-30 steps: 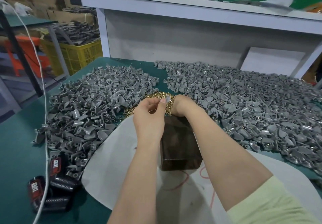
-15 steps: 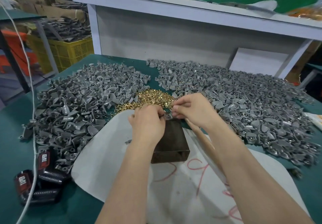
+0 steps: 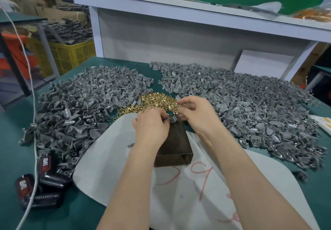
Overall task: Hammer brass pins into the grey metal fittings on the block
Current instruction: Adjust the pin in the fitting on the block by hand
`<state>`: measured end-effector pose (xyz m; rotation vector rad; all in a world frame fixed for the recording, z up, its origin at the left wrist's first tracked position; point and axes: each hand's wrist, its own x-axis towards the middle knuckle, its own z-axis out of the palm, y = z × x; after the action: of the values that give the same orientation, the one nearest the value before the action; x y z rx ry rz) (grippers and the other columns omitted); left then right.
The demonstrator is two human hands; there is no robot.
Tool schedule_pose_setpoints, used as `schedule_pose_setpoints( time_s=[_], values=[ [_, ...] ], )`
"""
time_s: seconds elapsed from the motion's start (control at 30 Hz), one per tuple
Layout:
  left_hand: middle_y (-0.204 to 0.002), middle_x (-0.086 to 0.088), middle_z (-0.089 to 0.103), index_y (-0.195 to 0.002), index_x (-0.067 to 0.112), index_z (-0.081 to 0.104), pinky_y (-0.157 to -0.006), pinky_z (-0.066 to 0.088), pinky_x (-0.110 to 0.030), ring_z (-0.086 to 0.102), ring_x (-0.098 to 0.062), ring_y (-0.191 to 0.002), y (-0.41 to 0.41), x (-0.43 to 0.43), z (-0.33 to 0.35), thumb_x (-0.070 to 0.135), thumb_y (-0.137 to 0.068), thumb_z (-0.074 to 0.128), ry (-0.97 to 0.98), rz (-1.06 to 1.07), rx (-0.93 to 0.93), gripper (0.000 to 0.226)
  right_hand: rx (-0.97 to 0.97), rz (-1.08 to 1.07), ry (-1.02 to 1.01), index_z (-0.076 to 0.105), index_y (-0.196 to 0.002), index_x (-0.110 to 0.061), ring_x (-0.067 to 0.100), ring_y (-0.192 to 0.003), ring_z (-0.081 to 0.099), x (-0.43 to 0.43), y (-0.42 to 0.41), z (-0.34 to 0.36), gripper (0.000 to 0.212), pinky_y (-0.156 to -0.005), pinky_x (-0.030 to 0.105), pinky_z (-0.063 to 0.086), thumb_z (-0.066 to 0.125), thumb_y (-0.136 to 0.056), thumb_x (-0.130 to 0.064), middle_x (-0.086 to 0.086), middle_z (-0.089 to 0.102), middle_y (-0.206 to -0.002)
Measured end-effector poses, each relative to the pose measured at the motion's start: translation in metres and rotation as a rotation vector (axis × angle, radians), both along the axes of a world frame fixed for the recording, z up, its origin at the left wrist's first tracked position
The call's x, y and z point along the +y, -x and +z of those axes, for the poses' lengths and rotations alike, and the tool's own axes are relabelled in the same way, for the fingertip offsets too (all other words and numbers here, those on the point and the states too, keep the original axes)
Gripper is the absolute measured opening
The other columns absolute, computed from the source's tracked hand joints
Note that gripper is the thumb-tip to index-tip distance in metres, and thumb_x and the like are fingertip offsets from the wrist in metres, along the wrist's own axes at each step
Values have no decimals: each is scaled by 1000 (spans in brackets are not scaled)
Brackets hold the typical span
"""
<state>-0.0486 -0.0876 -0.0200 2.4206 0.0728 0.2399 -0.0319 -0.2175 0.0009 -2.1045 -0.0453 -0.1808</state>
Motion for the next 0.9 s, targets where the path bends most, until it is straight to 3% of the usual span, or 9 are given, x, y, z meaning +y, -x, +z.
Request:
schedule_pose_setpoints(
  time_s=[0.1,0.23,0.4,0.6,0.73,0.8,0.9],
  values=[
    [-112,5,64,-99,29,68,-92,38,-39,51,-24,-114,0,0,0,27,-92,58,1,-1,0,13,2,14,-18,63,-83,-19,14,-69,67,0,-1,0,23,-72,26,58,55,-90,1,1,68,-75],
    [-112,4,64,-99,29,68,-92,38,-39,51,-24,-114,1,0,0,27,-92,58,4,-2,-1,12,-12,6,-115,61,-83,-11,22,-71,68,3,0,-6,11,-73,34,58,60,-88,-1,8,69,-75],
    [-112,3,64,-99,28,69,-91,38,-38,50,-26,-114,1,1,1,27,-92,58,1,-3,-6,13,-72,14,223,72,-81,-19,8,-75,59,6,0,-14,4,-69,19,44,69,-83,-17,-5,68,-80],
    [-110,1,65,-97,26,70,-88,41,-38,52,-26,-110,2,1,1,28,-92,58,-6,-7,-28,13,-82,21,271,68,-76,-21,9,-76,56,7,1,-20,8,-66,19,39,69,-83,-20,-1,64,-89],
    [-109,1,65,-95,27,71,-87,39,-37,52,-27,-110,2,0,1,27,-92,58,-10,-1,-30,13,-93,25,389,62,-71,-25,2,-69,47,9,1,-15,16,-60,18,34,66,-86,-21,-13,50,-78],
    [-109,1,64,-96,27,71,-87,39,-37,52,-27,-110,1,1,1,28,-92,59,-17,0,-36,13,-86,48,477,62,-71,-23,8,-71,47,12,0,-9,16,-64,22,34,64,-87,-21,-13,45,-74],
    [-107,-1,64,-95,26,70,-86,40,-38,52,-29,-108,0,1,-1,29,-92,60,-27,-5,-48,11,-75,100,600,66,-75,-17,20,-82,55,15,0,0,13,-75,30,43,63,-88,-19,-4,54,-79]
  ],
)
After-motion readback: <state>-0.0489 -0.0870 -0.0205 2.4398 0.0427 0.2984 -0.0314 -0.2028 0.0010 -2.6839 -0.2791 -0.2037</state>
